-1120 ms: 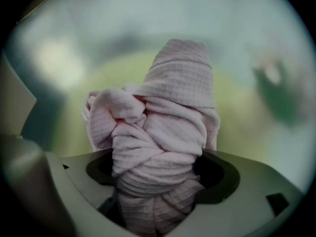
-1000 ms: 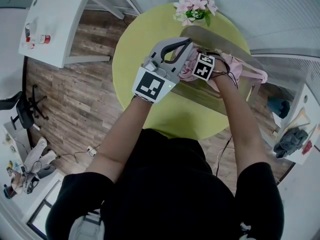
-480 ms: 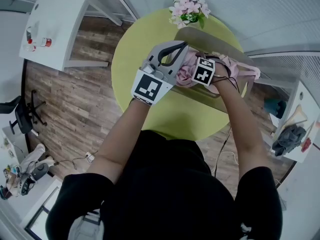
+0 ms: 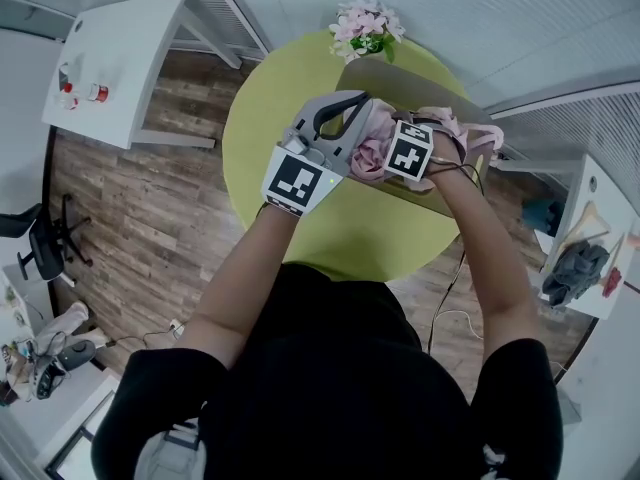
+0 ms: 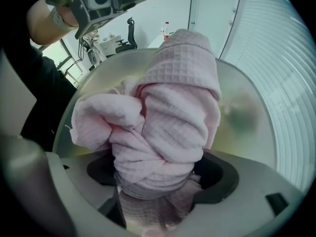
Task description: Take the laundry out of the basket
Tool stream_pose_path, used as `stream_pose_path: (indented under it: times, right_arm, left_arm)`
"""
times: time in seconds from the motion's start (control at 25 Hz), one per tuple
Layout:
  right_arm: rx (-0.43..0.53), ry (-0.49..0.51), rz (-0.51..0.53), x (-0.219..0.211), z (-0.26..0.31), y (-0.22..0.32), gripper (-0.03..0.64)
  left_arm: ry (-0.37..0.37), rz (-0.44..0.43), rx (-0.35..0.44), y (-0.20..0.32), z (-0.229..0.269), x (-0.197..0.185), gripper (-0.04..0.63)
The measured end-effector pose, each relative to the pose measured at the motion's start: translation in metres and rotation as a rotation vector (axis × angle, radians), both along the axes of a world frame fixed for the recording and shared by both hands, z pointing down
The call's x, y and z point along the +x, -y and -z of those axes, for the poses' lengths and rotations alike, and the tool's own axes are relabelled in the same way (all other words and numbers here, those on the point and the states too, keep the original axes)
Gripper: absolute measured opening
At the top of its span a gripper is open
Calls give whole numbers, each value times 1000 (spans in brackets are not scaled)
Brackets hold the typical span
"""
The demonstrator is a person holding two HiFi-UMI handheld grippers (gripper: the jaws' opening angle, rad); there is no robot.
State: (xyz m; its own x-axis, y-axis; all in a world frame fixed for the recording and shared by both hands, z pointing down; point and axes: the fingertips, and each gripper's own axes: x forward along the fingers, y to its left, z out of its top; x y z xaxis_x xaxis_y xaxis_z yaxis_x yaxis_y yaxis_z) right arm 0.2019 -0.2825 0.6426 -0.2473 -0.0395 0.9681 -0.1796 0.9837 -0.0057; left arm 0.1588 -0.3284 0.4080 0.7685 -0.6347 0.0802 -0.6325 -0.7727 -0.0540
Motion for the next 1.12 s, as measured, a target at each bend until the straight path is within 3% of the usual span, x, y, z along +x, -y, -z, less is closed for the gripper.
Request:
stream_pose_path:
  times: [0.76,1.12]
  right_arm:
    - [152,14,19,-2,103,-9,443]
    - [204,10,75,-6,146,-27,443]
  left_arm:
    - [7,46,66,-41,49,-12,9]
    - [36,130,107,-63,77,-19,9]
